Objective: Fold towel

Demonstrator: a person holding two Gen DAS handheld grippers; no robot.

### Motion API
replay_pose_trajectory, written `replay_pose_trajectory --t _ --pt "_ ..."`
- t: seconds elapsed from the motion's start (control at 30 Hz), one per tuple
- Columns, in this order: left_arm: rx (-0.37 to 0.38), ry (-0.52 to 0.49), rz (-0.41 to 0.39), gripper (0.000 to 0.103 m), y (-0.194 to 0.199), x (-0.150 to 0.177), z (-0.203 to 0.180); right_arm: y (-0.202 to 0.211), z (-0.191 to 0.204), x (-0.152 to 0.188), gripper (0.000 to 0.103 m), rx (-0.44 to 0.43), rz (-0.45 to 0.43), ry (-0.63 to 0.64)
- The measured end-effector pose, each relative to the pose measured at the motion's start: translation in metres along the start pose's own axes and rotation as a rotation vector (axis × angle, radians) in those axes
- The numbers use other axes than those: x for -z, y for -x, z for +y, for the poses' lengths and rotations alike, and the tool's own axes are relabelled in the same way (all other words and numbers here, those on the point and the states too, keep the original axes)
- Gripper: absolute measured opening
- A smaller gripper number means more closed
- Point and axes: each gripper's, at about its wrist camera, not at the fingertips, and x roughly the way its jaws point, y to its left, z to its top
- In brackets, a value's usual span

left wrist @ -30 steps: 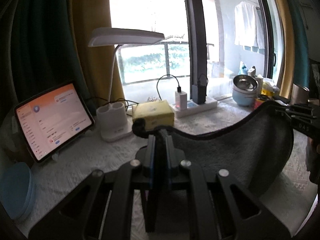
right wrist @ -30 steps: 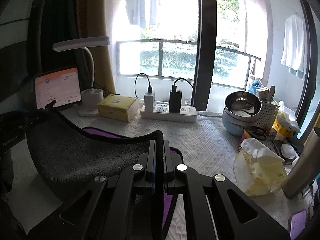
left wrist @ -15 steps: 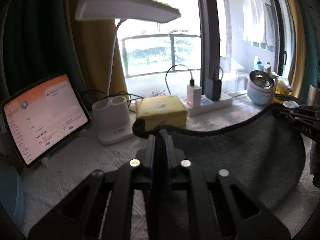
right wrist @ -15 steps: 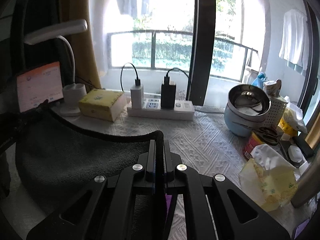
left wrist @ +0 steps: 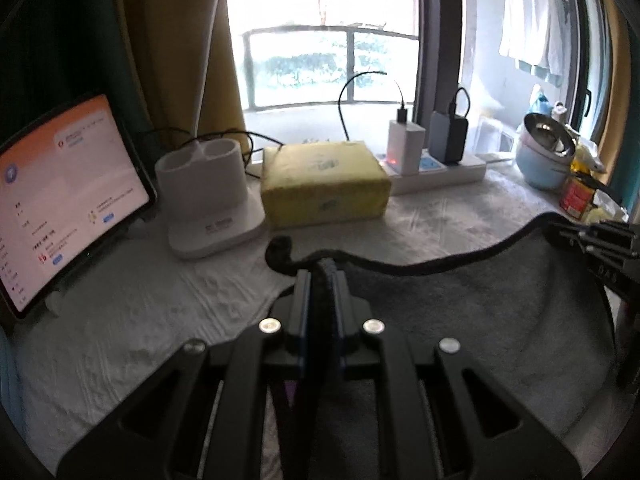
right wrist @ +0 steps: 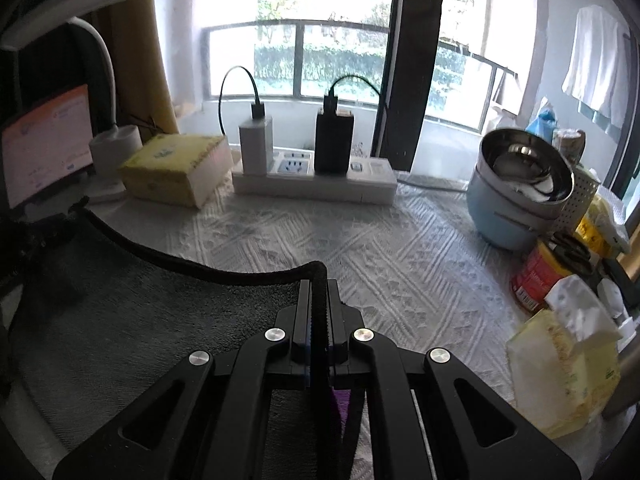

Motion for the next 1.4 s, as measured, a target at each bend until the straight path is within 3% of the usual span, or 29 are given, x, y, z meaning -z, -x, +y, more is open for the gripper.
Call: replay_pose_trajectory --t 0.27,0.37,0.43,0.63,0.7,0.73,0.77,0.83,0.87,1.4 --pt "-0.024 0.033 0.089 0.013 -0.015 0.003 0.006 -0.016 -0.003 0.003 0.006 0.008 0.071 -0.017" --pt "-0.030 0.036 0.105 0.016 -0.017 0.004 0.008 -0.018 -0.004 0.003 0.017 0.011 0.082 -0.022" --pt "-0.039 0.029 0.111 0.019 -0.016 0.003 0.007 -0.017 -0.006 0.003 0.033 0.016 0.081 -0.028" --pt "-0.062 0.049 0.113 0.022 -0.011 0.000 0.011 -0.014 -0.006 0.001 0.044 0.031 0.082 -0.034" --pt "-0.047 0.065 0.114 0.029 -0.008 0.000 0.014 -0.011 -0.006 0.001 0.046 0.033 0.078 -0.036" --pt "-0.044 0.071 0.113 0.040 -0.007 0.000 0.014 -0.009 -0.006 0.000 0.047 0.034 0.074 -0.038" --pt "-0.040 0.075 0.109 0.058 -0.005 0.000 0.014 -0.007 -0.006 0.000 0.048 0.035 0.071 -0.040" --pt "-0.022 0.079 0.097 0.080 0.001 0.001 0.013 -0.002 -0.006 0.000 0.053 0.038 0.062 -0.044" --pt "-0.018 0.077 0.094 0.085 0.003 0.001 0.012 0.001 -0.006 -0.001 0.053 0.038 0.057 -0.046" --pt "-0.034 0.099 0.027 0.085 0.056 0.011 0.005 0.050 -0.003 0.008 0.056 0.021 0.002 -0.063"
